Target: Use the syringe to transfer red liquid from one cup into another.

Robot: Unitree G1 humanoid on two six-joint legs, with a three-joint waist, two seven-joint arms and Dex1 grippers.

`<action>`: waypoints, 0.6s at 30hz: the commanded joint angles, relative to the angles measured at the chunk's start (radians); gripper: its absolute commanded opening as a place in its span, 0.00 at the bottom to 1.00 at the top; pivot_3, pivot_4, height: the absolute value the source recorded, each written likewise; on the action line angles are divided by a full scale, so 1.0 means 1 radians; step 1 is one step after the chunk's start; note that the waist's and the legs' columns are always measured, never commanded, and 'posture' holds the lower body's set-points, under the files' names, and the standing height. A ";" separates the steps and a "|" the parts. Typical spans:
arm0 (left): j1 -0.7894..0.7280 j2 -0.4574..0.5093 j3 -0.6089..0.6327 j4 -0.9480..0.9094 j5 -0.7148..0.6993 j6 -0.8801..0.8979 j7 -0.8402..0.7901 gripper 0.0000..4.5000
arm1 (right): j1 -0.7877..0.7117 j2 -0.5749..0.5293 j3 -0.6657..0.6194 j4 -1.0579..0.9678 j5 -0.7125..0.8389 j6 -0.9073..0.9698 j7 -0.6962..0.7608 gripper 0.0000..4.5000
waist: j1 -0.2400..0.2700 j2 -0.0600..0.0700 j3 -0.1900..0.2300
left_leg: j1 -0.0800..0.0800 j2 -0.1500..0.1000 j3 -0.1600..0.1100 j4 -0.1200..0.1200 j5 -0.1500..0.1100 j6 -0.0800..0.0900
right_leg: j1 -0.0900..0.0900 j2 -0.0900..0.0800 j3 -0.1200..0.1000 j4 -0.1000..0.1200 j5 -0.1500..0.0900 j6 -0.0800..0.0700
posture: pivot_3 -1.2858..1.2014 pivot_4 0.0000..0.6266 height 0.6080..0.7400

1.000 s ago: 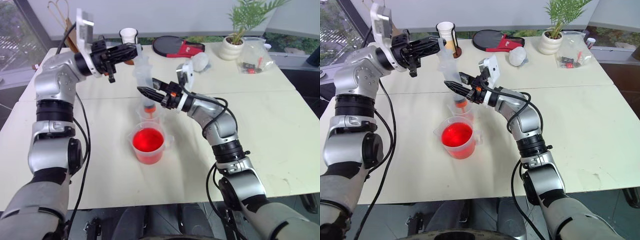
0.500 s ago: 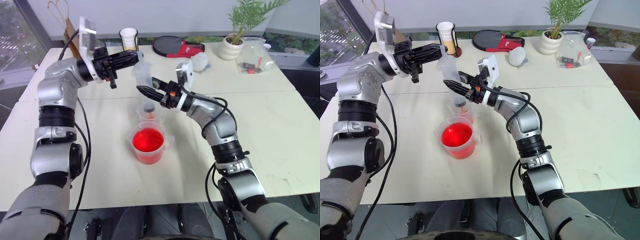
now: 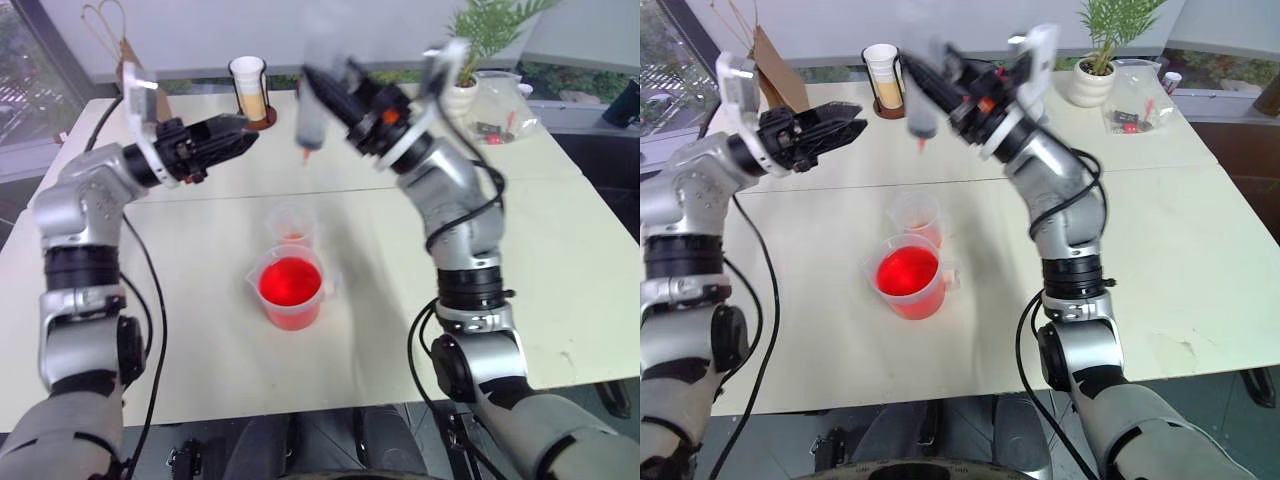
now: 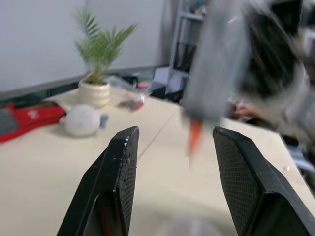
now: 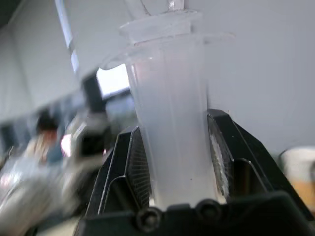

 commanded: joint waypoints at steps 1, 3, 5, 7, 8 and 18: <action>0.123 0.051 0.046 -0.368 -0.155 0.147 0.074 0.53 | -0.098 -0.191 -0.200 -0.079 0.193 0.295 -0.200 0.31 | 0.018 0.001 0.001 | 0.000 0.000 0.000 0.000 0.000 0.000 | 0.001 -0.001 0.000 -0.002 0.000 0.000 | 0.52 0.24 0.99; 0.144 0.075 0.053 -0.449 -0.211 0.191 0.100 0.53 | -0.141 -0.314 -0.217 -0.021 0.245 0.526 -0.270 0.31 | 0.038 0.001 0.001 | -0.002 -0.002 0.000 0.001 -0.001 0.002 | 0.001 -0.002 0.001 -0.004 0.000 0.000 | 0.52 0.24 0.99; 0.133 0.081 0.045 -0.471 -0.243 0.212 0.126 0.53 | -0.169 -0.395 -0.210 0.033 0.269 0.695 -0.295 0.31 | 0.045 0.001 0.001 | -0.003 -0.001 0.000 0.001 -0.001 0.002 | 0.002 -0.002 0.001 -0.006 0.000 0.000 | 0.52 0.24 0.99; 0.094 0.090 -0.028 -0.471 -0.215 0.185 0.101 0.53 | -0.152 -0.515 -0.185 0.102 0.267 0.944 -0.276 0.31 | 0.045 0.001 0.001 | -0.001 0.001 0.000 0.000 -0.003 0.005 | 0.004 -0.001 0.000 -0.007 0.000 -0.001 | 0.52 0.24 0.99; 0.078 0.099 -0.067 -0.470 -0.194 0.166 0.075 0.53 | -0.140 -0.567 -0.175 0.139 0.266 1.067 -0.274 0.31 | 0.048 0.001 0.001 | 0.001 0.001 0.000 0.000 -0.003 0.005 | 0.006 -0.001 0.000 -0.007 -0.001 -0.002 | 0.52 0.24 0.99; -0.017 0.155 -0.314 -0.325 0.010 -0.030 -0.122 0.53 | 0.177 -0.823 0.011 0.212 0.373 1.176 -0.208 0.31 | 0.037 0.006 0.003 | 0.004 0.002 0.006 0.000 -0.006 0.012 | 0.014 0.001 0.000 -0.018 -0.002 -0.003 | 0.52 0.24 0.99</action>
